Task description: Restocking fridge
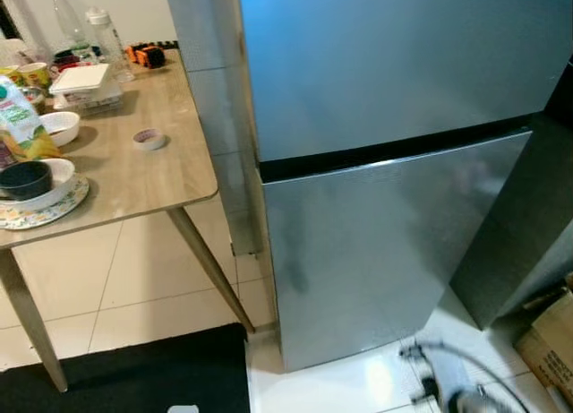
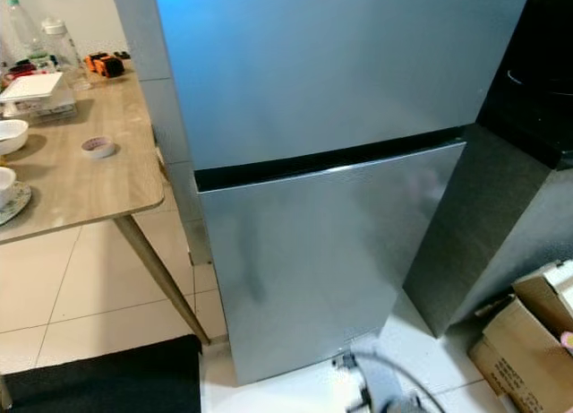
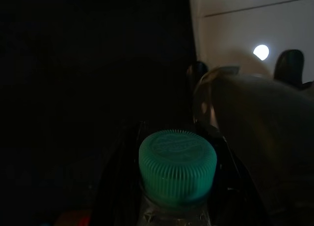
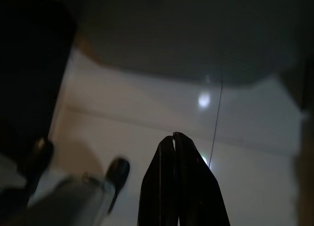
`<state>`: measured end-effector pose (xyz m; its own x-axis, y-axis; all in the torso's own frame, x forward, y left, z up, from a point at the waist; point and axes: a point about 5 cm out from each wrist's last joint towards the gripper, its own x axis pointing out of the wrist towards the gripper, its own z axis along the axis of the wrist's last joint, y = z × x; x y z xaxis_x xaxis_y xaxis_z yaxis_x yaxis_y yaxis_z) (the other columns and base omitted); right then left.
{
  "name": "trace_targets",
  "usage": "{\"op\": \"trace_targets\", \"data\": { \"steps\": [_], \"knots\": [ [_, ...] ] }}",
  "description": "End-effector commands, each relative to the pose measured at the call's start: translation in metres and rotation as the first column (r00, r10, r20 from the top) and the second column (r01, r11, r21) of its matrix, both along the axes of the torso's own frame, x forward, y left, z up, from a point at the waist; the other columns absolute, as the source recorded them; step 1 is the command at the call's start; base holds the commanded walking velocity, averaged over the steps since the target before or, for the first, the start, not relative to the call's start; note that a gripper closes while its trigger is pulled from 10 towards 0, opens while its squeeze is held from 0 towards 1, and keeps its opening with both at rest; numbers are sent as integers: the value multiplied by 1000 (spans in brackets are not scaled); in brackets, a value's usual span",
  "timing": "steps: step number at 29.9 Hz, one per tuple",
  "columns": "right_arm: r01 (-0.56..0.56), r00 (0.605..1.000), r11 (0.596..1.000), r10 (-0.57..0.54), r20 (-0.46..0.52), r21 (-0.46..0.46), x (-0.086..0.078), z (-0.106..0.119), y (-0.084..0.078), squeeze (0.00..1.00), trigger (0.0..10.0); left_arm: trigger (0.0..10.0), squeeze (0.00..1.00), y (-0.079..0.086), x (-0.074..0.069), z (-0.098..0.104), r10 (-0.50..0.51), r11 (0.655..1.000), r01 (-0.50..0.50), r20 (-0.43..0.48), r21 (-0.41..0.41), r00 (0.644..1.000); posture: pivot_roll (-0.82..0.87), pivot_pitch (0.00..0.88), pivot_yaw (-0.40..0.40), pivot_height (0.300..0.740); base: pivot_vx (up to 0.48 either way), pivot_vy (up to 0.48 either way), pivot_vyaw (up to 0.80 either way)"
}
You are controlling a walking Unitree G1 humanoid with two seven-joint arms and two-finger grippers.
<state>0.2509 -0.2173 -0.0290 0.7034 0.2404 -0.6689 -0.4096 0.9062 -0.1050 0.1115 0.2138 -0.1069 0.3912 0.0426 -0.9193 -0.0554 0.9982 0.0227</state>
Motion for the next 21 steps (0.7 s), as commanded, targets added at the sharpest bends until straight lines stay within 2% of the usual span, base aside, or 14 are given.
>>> {"op": "trace_targets", "data": {
  "steps": [1,2,3,4,5,6,7,8,9,10,14,16,19,21],
  "knots": [
    [-6,1000,1000,6,-6,25,-3,-1,0,0,10000,10000,0,8,-3,1,12,1000,-12,-5,17,1000,-109,0,34,740,0,0,0],
    [-95,993,983,84,77,159,20,20,12,0,10000,10000,0,8,-3,1,13,1000,-13,-6,18,1000,-108,0,32,740,0,0,0],
    [-223,970,933,183,163,282,37,43,25,0,10000,10000,0,8,-4,0,13,1000,-13,-7,18,1000,-108,0,32,740,0,0,0],
    [-223,970,933,183,163,282,37,43,25,0,10000,10000,0,8,-4,0,13,1000,-13,-7,18,1000,-108,0,32,740,0,0,0],
    [-331,937,874,261,230,356,47,59,35,0,10000,10000,0,8,-4,0,14,1000,-14,-7,19,1000,-106,0,29,740,0,0,0],
    [-429,898,809,334,287,401,54,75,43,549,10000,10000,0,8,-4,0,14,1000,-14,-7,19,1000,-106,0,29,740,0,0,0],
    [-478,874,771,368,318,421,59,85,47,835,10000,10000,0,8,-4,0,15,1000,-14,-8,19,1000,-106,0,29,740,0,0,0],
    [-478,874,771,368,318,421,59,85,47,835,10000,10000,0,8,-4,0,15,1000,-14,-8,19,1000,-106,0,29,740,0,0,0],
    [-519,850,738,395,348,432,64,95,51,1000,10000,10000,0,8,-5,0,15,1000,-15,-7,18,1000,-106,0,29,740,0,0,0],
    [-519,850,738,395,348,432,64,95,51,1000,10000,10000,0,8,-5,0,15,1000,-15,-7,18,1000,-106,0,29,740,0,0,0],
    [-600,790,669,407,459,439,78,124,57,1000,10000,10000,0,7,-5,0,15,1000,-15,-7,17,1000,-106,0,29,740,0,0,0],
    [-644,741,631,374,558,433,89,152,59,1000,10000,10000,0,10,-6,0,19,1000,-19,-7,18,1000,-106,0,29,740,0,0,0],
    [-674,713,613,392,582,413,91,160,61,1000,10000,10000,0,10,-7,0,20,1000,-19,-8,17,1000,-106,0,29,740,0,0,0],
    [-727,664,562,427,614,395,90,170,62,1000,10000,10000,0,6,-6,0,17,1000,-17,-7,13,1000,-106,0,22,740,0,0,0]
  ]
}}
